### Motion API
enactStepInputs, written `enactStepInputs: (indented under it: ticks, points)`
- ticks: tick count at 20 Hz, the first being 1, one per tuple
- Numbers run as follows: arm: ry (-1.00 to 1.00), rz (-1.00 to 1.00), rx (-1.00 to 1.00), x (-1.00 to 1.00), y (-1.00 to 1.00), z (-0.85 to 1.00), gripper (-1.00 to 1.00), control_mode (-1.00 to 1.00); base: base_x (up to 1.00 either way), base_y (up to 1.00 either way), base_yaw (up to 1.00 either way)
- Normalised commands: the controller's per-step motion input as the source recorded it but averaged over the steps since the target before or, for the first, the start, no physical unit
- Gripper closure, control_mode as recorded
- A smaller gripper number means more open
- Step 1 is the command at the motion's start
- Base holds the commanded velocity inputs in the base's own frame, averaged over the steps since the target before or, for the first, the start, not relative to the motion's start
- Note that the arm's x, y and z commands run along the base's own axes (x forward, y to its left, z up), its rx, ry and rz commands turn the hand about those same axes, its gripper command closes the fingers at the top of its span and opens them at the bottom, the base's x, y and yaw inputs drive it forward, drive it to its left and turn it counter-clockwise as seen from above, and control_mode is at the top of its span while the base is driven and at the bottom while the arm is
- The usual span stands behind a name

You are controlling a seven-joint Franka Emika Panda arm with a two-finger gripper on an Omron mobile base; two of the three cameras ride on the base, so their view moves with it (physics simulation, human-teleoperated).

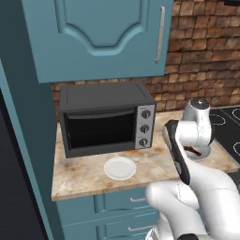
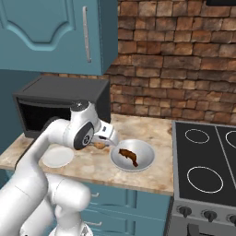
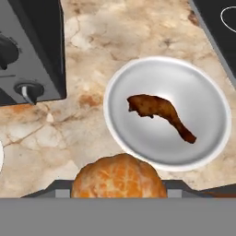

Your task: Remove the tangerine from the bowl and place it on the small plate. Then place the bowl with only the chicken drumstick in the microwave, close the door, and press the start button to microwave the chicken drumstick.

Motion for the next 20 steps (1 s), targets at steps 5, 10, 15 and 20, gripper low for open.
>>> enactStepInputs:
  ticks: [5, 10, 15, 20]
  points:
    - [0.01, 0.02, -0.08, -0.32, 1.00, 0.01, 1.00, -1.00, 0.00, 0.00, 0.00]
    - [0.08, 0.04, -0.05, 0.00, 1.00, -0.11, 1.00, -1.00, 0.00, 0.00, 0.00]
    - [0.09, 0.07, -0.03, 0.00, 1.00, -0.24, 1.00, -1.00, 0.00, 0.00, 0.00]
    - [0.08, 0.11, -0.01, 0.05, 0.79, -0.29, 1.00, -1.00, 0.00, 0.00, 0.00]
